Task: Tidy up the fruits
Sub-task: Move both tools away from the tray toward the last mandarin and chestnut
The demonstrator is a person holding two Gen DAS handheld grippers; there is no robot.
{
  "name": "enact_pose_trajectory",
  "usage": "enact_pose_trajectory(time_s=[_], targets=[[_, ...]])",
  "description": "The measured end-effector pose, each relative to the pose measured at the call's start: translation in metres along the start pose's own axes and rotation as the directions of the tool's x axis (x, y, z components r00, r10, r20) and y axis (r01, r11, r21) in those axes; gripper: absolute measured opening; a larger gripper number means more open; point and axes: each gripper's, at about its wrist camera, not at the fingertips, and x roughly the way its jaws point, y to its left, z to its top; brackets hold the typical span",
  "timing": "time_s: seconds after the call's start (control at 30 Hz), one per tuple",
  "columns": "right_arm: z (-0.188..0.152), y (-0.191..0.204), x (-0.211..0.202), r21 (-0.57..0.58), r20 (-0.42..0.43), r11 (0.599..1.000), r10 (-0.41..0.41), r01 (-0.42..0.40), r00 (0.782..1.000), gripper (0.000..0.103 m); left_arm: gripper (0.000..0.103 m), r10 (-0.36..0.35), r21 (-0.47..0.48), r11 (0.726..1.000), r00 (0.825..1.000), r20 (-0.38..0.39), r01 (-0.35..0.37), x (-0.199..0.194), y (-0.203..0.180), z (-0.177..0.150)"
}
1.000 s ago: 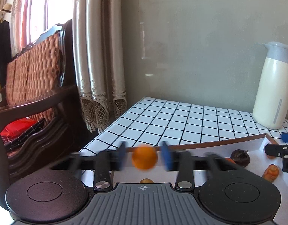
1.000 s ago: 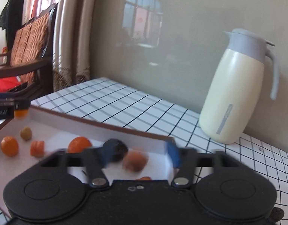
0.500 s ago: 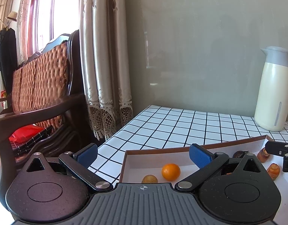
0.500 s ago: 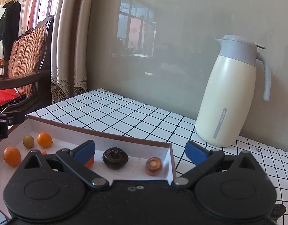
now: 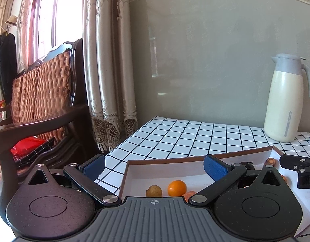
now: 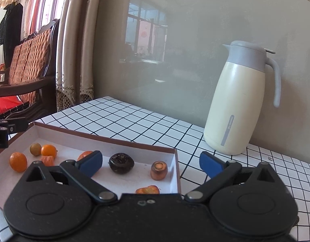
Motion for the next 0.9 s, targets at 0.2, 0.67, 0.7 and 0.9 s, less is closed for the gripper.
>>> enact_pose_trajectory(time_s=[0.2, 0.67, 0.7, 0.9], targets=[[-0.006, -0.024, -0.006, 0.003, -0.011, 0.998, -0.069, 0.069, 0.998, 0.097, 0.103, -0.039, 0.025, 0.999, 0.999, 0.006, 0.039, -0.008, -0.026, 0.001], [-0.057, -0.115, -0.016, 0.009, -0.115, 0.954, -0.297, 0.3, 0.948, 0.097, 0.103, -0.206, 0.077, 0.976, 0.978, 0.027, 0.204, -0.015, -0.128, 0.007], [-0.06, -0.121, -0.017, 0.009, -0.12, 0.949, -0.313, 0.316, 0.942, 0.097, 0.103, -0.222, 0.075, 0.973, 0.975, 0.025, 0.22, -0.015, -0.136, 0.007], [-0.074, -0.154, -0.02, 0.029, -0.167, 0.935, -0.345, 0.354, 0.924, 0.097, 0.103, -0.318, 0.118, 0.941, 0.948, 0.0, 0.316, -0.021, -0.19, 0.003]])
